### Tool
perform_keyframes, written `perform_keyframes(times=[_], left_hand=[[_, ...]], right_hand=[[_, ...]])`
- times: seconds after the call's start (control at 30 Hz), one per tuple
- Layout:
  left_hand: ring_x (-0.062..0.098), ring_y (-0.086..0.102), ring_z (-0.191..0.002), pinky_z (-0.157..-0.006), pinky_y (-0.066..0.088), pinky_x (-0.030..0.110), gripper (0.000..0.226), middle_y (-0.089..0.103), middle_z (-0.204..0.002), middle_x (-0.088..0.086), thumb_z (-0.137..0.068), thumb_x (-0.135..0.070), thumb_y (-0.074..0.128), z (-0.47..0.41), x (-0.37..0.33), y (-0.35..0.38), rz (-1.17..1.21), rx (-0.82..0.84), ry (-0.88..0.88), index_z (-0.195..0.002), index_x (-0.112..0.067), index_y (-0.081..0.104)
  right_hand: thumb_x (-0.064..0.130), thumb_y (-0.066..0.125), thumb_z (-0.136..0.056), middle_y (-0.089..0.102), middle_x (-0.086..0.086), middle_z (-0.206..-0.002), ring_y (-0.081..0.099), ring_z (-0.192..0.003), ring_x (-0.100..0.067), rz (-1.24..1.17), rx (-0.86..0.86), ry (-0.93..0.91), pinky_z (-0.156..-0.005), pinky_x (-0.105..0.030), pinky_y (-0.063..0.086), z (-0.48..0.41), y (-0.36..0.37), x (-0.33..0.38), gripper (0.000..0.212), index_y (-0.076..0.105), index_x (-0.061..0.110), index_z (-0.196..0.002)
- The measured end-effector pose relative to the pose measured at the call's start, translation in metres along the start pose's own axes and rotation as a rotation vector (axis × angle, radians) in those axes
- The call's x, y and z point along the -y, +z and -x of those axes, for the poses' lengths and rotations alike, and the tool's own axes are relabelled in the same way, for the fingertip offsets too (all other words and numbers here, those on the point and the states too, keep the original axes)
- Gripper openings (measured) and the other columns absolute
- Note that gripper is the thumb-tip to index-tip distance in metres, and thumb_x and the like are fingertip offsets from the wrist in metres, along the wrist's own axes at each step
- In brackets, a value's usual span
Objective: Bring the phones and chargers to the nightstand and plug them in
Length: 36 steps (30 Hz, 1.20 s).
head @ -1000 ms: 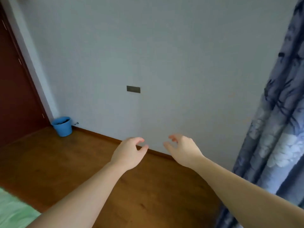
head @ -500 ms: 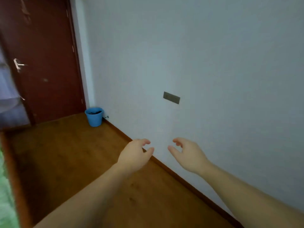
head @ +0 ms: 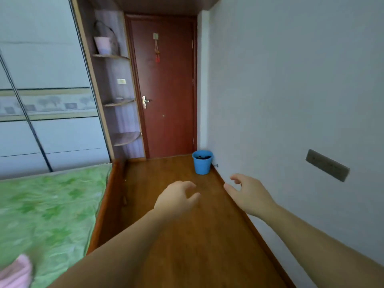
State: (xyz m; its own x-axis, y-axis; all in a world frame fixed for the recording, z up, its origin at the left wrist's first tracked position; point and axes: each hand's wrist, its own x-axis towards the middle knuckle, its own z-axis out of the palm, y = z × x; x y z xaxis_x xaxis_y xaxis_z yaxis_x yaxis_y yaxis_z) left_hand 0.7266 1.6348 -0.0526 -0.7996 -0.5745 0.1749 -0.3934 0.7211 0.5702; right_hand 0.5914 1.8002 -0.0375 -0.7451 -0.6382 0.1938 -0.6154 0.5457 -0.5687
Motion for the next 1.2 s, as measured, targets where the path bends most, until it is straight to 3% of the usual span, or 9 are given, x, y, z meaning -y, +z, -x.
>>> perform_keyframes(times=[0.07, 0.17, 0.27, 0.37, 0.57, 0.9, 1.0, 1.1, 1.2], left_hand=[[-0.002, 0.053, -0.097, -0.067, 0.043, 0.009, 0.042, 0.058, -0.131, -0.009, -0.089, -0.049, 0.057, -0.023, 0.003, -0.004, -0.020, -0.037, -0.057, -0.128, -0.034, 0.055], [-0.006, 0.050, -0.088, -0.057, 0.031, 0.003, 0.042, 0.058, -0.131, -0.010, -0.090, -0.052, 0.054, -0.057, 0.012, -0.014, -0.069, -0.092, -0.124, -0.128, -0.036, 0.054], [0.001, 0.057, -0.101, -0.072, 0.040, 0.009, 0.042, 0.058, -0.133, -0.009, -0.091, -0.050, 0.053, -0.094, 0.028, -0.020, -0.073, -0.155, -0.172, -0.129, -0.034, 0.055], [0.006, 0.056, -0.111, -0.079, 0.042, 0.017, 0.041, 0.057, -0.134, -0.008, -0.091, -0.050, 0.053, -0.136, 0.052, -0.016, -0.092, -0.187, -0.198, -0.129, -0.033, 0.055], [0.013, 0.053, -0.123, -0.097, 0.046, 0.030, 0.043, 0.055, -0.137, -0.008, -0.091, -0.049, 0.054, -0.246, 0.132, -0.015, -0.065, -0.263, -0.272, -0.131, -0.032, 0.055], [0.013, 0.059, -0.109, -0.083, 0.045, 0.024, 0.044, 0.061, -0.129, -0.005, -0.090, -0.048, 0.054, -0.469, 0.261, -0.087, -0.056, -0.330, -0.322, -0.129, -0.028, 0.058], [0.012, 0.059, -0.100, -0.082, 0.047, 0.027, 0.044, 0.063, -0.125, -0.005, -0.089, -0.049, 0.053, -0.524, 0.286, -0.106, -0.095, -0.352, -0.312, -0.127, -0.028, 0.059], [0.014, 0.059, -0.106, -0.087, 0.047, 0.027, 0.044, 0.063, -0.125, -0.005, -0.088, -0.048, 0.053, -0.586, 0.319, -0.114, -0.087, -0.352, -0.320, -0.126, -0.028, 0.060], [0.012, 0.060, -0.098, -0.077, 0.043, 0.020, 0.040, 0.065, -0.118, -0.005, -0.086, -0.048, 0.054, -0.657, 0.354, -0.116, -0.098, -0.363, -0.321, -0.120, -0.029, 0.063]], right_hand=[[0.051, 0.049, -0.092, 0.061, 0.000, -0.127, 0.057, -0.098, -0.012, -0.028, 0.030, -0.047, -0.080, -0.024, 0.043, -0.039, 0.000, -0.003, 0.051, 0.050, 0.021, -0.134], [0.051, 0.050, -0.092, 0.061, 0.001, -0.128, 0.059, -0.100, -0.012, -0.053, 0.093, -0.115, -0.081, -0.026, 0.046, -0.090, 0.009, 0.004, 0.053, 0.049, 0.022, -0.136], [0.051, 0.049, -0.093, 0.060, 0.002, -0.131, 0.056, -0.086, -0.005, -0.053, 0.129, -0.206, -0.072, -0.020, 0.043, -0.138, 0.025, 0.015, 0.053, 0.047, 0.022, -0.138], [0.052, 0.049, -0.092, 0.056, 0.002, -0.138, 0.058, -0.107, -0.010, -0.063, 0.153, -0.267, -0.078, -0.020, 0.042, -0.189, 0.050, 0.026, 0.053, 0.047, 0.024, -0.138], [0.053, 0.049, -0.092, 0.055, 0.005, -0.137, 0.055, -0.117, -0.012, -0.043, 0.225, -0.372, -0.089, -0.026, 0.046, -0.316, 0.124, 0.055, 0.052, 0.047, 0.027, -0.137], [0.056, 0.048, -0.090, 0.059, 0.004, -0.133, 0.056, -0.118, -0.016, -0.040, 0.224, -0.408, -0.094, -0.033, 0.048, -0.566, 0.227, 0.157, 0.053, 0.051, 0.026, -0.134], [0.053, 0.049, -0.091, 0.060, 0.002, -0.131, 0.056, -0.117, -0.016, -0.059, 0.218, -0.436, -0.094, -0.033, 0.048, -0.628, 0.243, 0.178, 0.051, 0.053, 0.023, -0.133], [0.052, 0.050, -0.091, 0.062, 0.002, -0.128, 0.058, -0.113, -0.017, -0.070, 0.227, -0.453, -0.092, -0.033, 0.049, -0.700, 0.271, 0.190, 0.050, 0.054, 0.022, -0.131], [0.052, 0.051, -0.091, 0.063, 0.000, -0.125, 0.059, -0.111, -0.019, -0.095, 0.247, -0.459, -0.091, -0.035, 0.049, -0.780, 0.304, 0.199, 0.050, 0.055, 0.020, -0.129]])
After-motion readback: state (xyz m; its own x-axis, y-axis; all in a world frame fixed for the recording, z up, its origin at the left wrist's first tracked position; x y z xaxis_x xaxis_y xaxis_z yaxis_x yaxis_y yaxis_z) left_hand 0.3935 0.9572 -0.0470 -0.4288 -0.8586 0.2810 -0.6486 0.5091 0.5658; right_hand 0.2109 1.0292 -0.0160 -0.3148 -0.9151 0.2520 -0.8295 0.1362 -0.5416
